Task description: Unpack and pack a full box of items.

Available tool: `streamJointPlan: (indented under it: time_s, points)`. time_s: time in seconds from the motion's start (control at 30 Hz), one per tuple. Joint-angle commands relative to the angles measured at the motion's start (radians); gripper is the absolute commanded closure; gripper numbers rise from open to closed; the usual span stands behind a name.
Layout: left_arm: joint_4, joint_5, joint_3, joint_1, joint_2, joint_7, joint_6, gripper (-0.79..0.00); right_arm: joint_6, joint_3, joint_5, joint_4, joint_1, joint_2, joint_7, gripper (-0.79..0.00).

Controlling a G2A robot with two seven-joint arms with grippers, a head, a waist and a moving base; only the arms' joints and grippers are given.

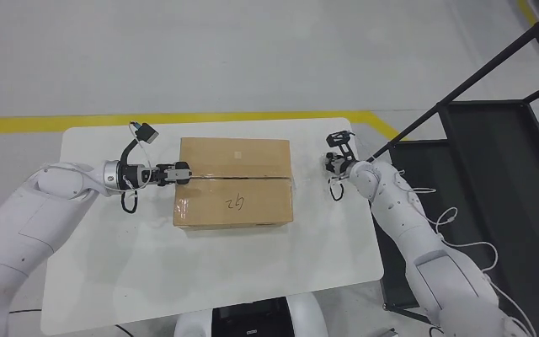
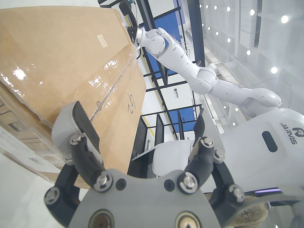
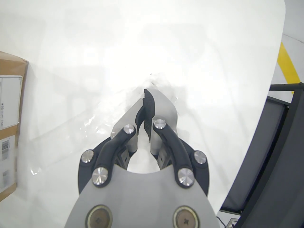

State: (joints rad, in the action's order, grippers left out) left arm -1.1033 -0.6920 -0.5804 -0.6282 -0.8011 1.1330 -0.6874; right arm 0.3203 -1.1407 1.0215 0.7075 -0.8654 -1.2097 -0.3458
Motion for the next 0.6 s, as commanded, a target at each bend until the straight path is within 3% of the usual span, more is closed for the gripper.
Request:
streamJointPlan:
  time_s: [0.0, 0.33, 0.57]
  points:
    - [0.000, 0.000, 0.000, 0.000, 0.000, 0.000, 0.000, -0.785, 0.006, -0.020, 0.005, 0.059, -0.038, 0.012, -0.016, 0.000]
    - [0.000, 0.000, 0.000, 0.000, 0.000, 0.000, 0.000, -0.785, 0.047, -0.159, -0.032, 0.375, -0.227, 0.068, -0.110, 0.000]
    - [0.000, 0.000, 0.000, 0.000, 0.000, 0.000, 0.000, -0.785, -0.008, -0.101, -0.089, 0.367, -0.179, 0.044, -0.105, 0.000]
